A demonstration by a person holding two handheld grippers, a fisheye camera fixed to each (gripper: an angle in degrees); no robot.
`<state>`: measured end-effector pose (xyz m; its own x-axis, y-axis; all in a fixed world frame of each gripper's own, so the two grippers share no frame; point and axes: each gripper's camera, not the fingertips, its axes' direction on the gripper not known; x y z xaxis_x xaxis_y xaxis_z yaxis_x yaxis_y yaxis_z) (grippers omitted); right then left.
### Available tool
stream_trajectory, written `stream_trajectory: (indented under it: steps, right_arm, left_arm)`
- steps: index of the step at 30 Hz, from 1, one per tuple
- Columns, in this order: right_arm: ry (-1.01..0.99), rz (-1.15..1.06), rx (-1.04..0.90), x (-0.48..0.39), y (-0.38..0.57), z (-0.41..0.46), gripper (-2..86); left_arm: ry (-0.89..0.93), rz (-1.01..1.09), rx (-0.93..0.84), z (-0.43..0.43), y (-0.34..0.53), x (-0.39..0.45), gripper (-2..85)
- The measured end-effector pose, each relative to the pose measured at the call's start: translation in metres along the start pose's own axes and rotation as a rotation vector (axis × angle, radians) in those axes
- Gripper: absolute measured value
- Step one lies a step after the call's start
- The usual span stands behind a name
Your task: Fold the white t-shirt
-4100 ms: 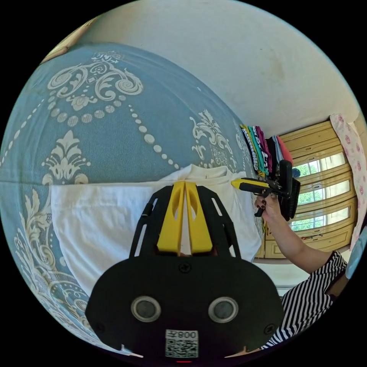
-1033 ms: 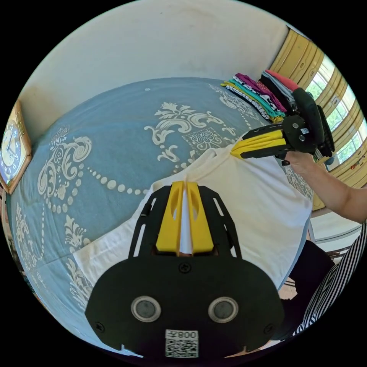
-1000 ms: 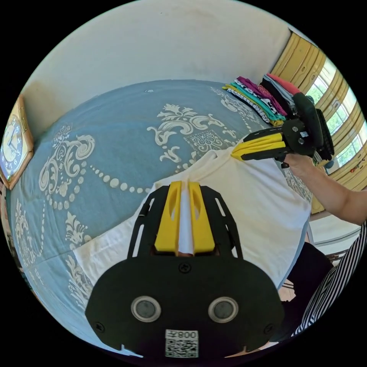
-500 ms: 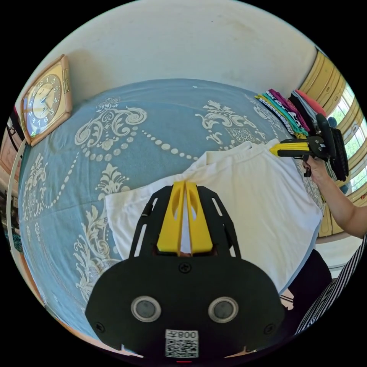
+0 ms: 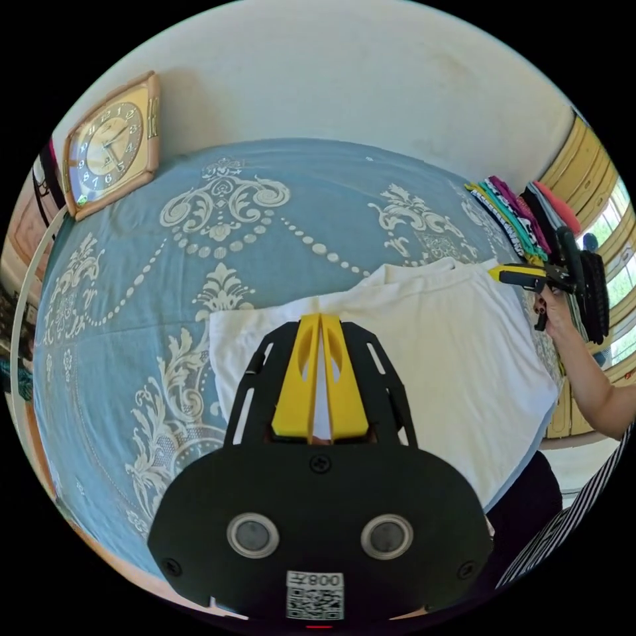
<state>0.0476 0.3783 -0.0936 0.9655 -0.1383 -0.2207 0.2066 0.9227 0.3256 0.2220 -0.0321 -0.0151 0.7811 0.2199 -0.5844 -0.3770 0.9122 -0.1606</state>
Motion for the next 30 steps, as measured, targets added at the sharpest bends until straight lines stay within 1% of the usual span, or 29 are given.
stream_trajectory:
  steps: [2,6,10,13,15,16,18,21,23,25,30]
  right_arm:
    - [-0.037,0.032,0.002,0.01,-0.001,-0.012,0.0]
    - [-0.084,0.115,0.054,0.03,0.016,-0.06,0.2]
    - [-0.138,0.18,0.081,0.047,0.06,-0.116,0.5]
    - [-0.239,0.252,0.094,0.061,0.124,-0.163,1.0]
    - [-0.363,0.309,0.105,0.068,0.184,-0.196,2.1]
    - [-0.396,0.32,0.108,0.068,0.198,-0.203,2.4]
    - [-0.496,0.362,0.074,0.064,0.253,-0.22,3.9]
    - [-0.553,0.394,0.055,0.053,0.301,-0.234,6.3]
    - [-0.562,0.396,0.047,0.046,0.314,-0.238,7.3]
    - [-0.566,0.387,0.037,0.041,0.318,-0.241,7.9]
    - [-0.571,0.356,0.004,0.032,0.308,-0.251,8.1]
  left_arm:
    - [0.055,-0.055,0.003,-0.003,0.002,-0.014,0.2]
    - [0.023,-0.109,0.043,-0.023,0.014,-0.025,0.3]
    - [0.112,-0.137,0.063,-0.053,0.052,-0.035,0.9]
    - [0.181,-0.167,0.039,-0.072,0.095,-0.043,2.2]
    - [0.247,-0.18,0.022,-0.082,0.124,-0.049,3.6]
    - [0.294,-0.209,0.008,-0.087,0.145,-0.055,4.8]
    - [0.364,-0.29,-0.002,-0.094,0.178,-0.067,7.1]
    - [0.435,-0.463,0.045,-0.104,0.229,-0.09,9.4]
    - [0.496,-0.574,0.094,-0.103,0.259,-0.105,10.3]
    - [0.516,-0.615,0.079,-0.097,0.272,-0.11,10.8]
    - [0.536,-0.62,0.018,-0.074,0.275,-0.106,10.6]
